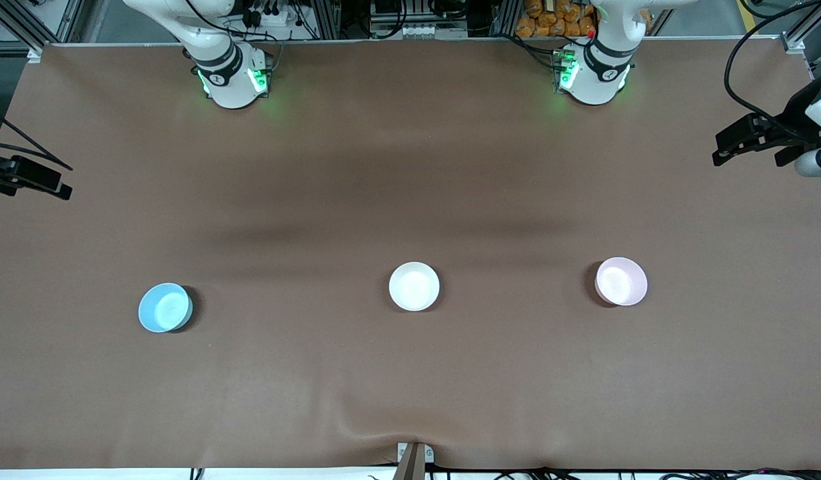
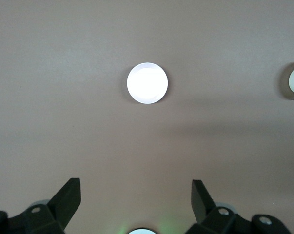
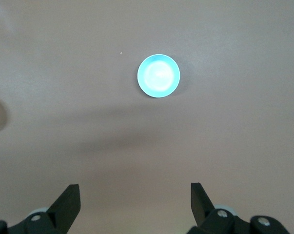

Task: Stack pink and blue bowls on white bowl
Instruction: 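Move the left gripper from rest toward the pink bowl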

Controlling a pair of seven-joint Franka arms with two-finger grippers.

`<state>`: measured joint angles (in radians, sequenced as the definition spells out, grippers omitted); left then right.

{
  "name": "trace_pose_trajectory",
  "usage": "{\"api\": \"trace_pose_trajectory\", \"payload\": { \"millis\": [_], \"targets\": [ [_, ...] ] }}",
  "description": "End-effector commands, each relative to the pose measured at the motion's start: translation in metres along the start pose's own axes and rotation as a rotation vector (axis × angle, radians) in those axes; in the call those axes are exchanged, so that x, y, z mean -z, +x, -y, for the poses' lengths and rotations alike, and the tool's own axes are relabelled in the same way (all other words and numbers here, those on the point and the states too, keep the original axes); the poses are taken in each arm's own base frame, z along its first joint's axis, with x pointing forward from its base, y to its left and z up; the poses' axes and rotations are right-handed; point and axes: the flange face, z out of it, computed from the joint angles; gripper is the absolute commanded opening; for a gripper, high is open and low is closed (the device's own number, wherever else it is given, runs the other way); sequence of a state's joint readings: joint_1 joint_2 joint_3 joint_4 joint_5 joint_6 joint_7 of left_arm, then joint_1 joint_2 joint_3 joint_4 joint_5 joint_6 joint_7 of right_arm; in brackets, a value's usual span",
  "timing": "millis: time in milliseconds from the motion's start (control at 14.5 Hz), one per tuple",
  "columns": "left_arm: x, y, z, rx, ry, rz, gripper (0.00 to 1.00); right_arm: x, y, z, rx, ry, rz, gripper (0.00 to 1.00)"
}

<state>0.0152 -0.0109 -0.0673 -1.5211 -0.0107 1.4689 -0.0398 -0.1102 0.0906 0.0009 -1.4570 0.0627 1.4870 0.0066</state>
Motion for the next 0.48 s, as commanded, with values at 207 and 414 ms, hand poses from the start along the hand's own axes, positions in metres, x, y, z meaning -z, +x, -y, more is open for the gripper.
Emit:
{"api": "trace_pose_trajectory", "payload": {
  "millis": [207, 414],
  "targets": [
    [0.001, 0.003, 0.003, -0.007, 0.01, -0.005, 1.0, 0.004, 0.001, -0.001, -0.003, 0.017, 0.004, 1.0],
    [-0.026, 0.016, 0.009, -0.003, 0.009, 0.046, 1.0, 0.004, 0.001, -0.001, -0.003, 0.017, 0.004, 1.0]
  ]
}}
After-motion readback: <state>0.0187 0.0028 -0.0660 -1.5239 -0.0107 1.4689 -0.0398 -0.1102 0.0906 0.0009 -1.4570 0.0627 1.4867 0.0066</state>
